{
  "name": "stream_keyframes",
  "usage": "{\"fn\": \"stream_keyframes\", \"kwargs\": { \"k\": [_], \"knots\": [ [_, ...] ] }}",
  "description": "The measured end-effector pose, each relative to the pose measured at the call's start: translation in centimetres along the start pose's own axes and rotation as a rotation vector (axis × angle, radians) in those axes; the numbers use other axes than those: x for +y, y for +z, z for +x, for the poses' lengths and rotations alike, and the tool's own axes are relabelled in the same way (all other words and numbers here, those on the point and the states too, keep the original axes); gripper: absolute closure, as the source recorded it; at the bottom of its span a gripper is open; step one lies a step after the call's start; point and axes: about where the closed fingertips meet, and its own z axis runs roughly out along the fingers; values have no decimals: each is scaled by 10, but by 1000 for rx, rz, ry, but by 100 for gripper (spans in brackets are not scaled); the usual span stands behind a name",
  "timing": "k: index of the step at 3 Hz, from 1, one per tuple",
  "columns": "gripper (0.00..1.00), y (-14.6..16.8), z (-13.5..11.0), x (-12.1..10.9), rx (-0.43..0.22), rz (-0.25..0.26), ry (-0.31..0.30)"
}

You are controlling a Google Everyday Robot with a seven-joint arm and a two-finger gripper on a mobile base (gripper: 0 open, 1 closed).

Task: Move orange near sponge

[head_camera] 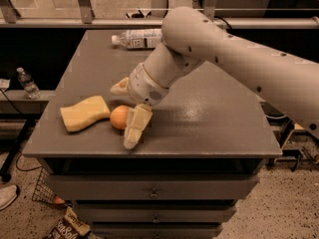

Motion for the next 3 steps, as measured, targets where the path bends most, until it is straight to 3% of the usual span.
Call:
{"fn": "stream_keyframes", "kwargs": {
  "k": [1, 2, 3],
  "knots": [
    [0, -30, 2, 4, 58, 68, 20],
    [0, -87, 5, 12, 154, 186, 58],
    [0, -144, 23, 26, 216, 278, 133]
  ]
}}
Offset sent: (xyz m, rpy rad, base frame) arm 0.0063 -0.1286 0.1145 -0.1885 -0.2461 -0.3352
